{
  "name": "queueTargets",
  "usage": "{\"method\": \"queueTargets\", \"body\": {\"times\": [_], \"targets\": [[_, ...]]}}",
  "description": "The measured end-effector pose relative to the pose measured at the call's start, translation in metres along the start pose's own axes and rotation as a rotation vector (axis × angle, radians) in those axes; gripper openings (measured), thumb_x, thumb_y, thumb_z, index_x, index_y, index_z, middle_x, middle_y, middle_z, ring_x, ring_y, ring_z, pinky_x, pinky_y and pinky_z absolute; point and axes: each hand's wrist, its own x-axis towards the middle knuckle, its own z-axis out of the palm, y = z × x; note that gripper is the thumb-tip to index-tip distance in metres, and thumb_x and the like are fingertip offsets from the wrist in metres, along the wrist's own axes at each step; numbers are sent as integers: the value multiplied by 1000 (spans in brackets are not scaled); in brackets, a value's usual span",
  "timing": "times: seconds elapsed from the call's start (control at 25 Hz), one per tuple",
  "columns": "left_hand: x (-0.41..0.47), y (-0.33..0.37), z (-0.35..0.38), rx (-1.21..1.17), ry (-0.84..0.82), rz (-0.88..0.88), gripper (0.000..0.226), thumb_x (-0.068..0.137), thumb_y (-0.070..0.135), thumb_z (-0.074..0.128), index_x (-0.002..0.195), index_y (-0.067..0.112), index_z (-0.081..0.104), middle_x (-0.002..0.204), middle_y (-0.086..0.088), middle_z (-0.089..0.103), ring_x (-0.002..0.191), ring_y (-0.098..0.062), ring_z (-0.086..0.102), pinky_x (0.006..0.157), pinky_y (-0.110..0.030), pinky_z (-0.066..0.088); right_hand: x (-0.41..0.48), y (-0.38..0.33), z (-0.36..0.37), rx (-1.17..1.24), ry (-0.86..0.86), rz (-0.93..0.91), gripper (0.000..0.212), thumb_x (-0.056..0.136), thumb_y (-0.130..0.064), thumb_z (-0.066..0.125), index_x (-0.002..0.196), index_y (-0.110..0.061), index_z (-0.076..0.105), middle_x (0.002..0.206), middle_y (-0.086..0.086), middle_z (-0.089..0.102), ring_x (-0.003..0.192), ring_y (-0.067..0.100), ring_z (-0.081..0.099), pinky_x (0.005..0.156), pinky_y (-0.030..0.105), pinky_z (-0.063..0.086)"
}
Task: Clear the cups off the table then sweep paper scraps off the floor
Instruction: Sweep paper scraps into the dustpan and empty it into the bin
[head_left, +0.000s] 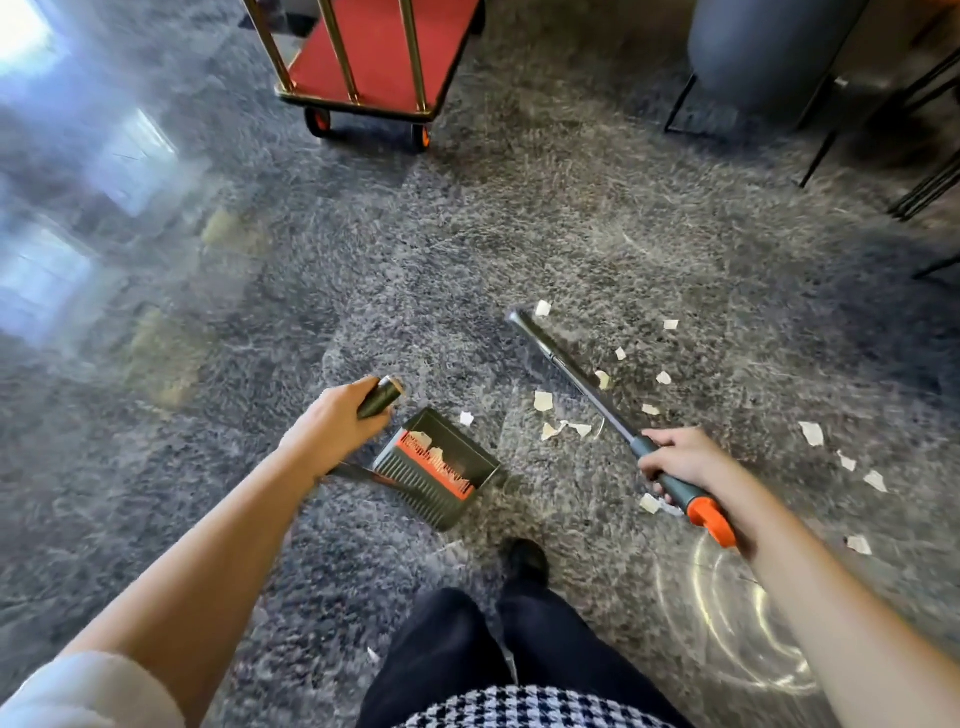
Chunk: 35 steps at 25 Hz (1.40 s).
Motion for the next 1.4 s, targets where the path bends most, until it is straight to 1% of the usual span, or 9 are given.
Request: {"method": "queueTargets", "body": {"times": [0.12, 0.2, 0.36, 0.44, 0.68, 0.84, 0.96, 1.16, 1.4], "targets": [[25, -6, -15, 17, -44, 5, 14, 88, 21, 63, 90, 24, 50, 69, -2, 57, 59, -20, 54, 57, -31, 41, 10, -20, 21, -81, -52, 17, 60, 82, 14, 52, 138, -3, 43, 63, 11, 52, 23, 10, 43, 27, 15, 36], [40, -12, -27, 17, -61, 30, 13, 88, 20, 62, 89, 22, 50, 68, -1, 56, 60, -22, 55, 59, -33, 43, 7, -30, 37, -138, -105, 28, 64, 82, 13, 52, 141, -6, 39, 68, 12, 55, 25, 11, 45, 28, 15, 36], [64, -27, -48, 51, -139, 83, 12, 88, 18, 63, 87, 20, 51, 65, 4, 54, 56, -15, 52, 55, -29, 40, -17, -44, 71, -171, -208, 54, 70, 81, 11, 54, 145, -11, 35, 74, 10, 56, 25, 9, 46, 29, 16, 38], [72, -34, -56, 67, -166, 126, 11, 87, 17, 62, 85, 20, 52, 64, 6, 54, 55, -12, 52, 52, -24, 37, -30, -52, 88, -165, -248, 59, 69, 82, 10, 52, 145, -13, 35, 74, 9, 55, 25, 7, 45, 29, 16, 38], [77, -60, -67, 61, -205, 173, 9, 87, 17, 62, 91, 18, 54, 67, 1, 56, 58, -18, 55, 55, -30, 41, -60, -68, 106, -2, -327, 93, 69, 84, 16, 46, 145, -13, 33, 67, 10, 50, 30, 7, 46, 29, 16, 37], [77, -71, -75, 33, -212, 181, 13, 87, 18, 61, 83, 24, 50, 66, 0, 57, 58, -21, 57, 56, -35, 45, -76, -69, 101, 125, -295, 112, 69, 84, 18, 43, 145, -11, 33, 64, 11, 48, 32, 10, 45, 29, 17, 35], [81, -76, -83, 32, -238, 186, 16, 88, 17, 60, 80, 25, 48, 66, 1, 55, 54, -15, 53, 51, -28, 40, -82, -66, 107, 130, -215, 104, 71, 81, 18, 46, 144, -13, 35, 58, 10, 49, 32, 12, 45, 29, 18, 36], [87, -81, -94, 86, -273, 233, 10, 89, 19, 61, 88, 18, 51, 70, 0, 56, 58, -15, 52, 52, -28, 38, -67, -72, 140, 128, -80, 90, 71, 81, 17, 48, 145, -10, 33, 66, 13, 53, 27, 10, 46, 29, 16, 37], [92, -84, -95, 161, -328, 271, 12, 90, 23, 61, 97, 17, 52, 73, 1, 57, 60, -16, 54, 58, -31, 44, -42, -81, 181, 327, -159, 222, 71, 83, 18, 42, 147, -12, 31, 66, 13, 48, 27, 10, 44, 30, 14, 35]]}}
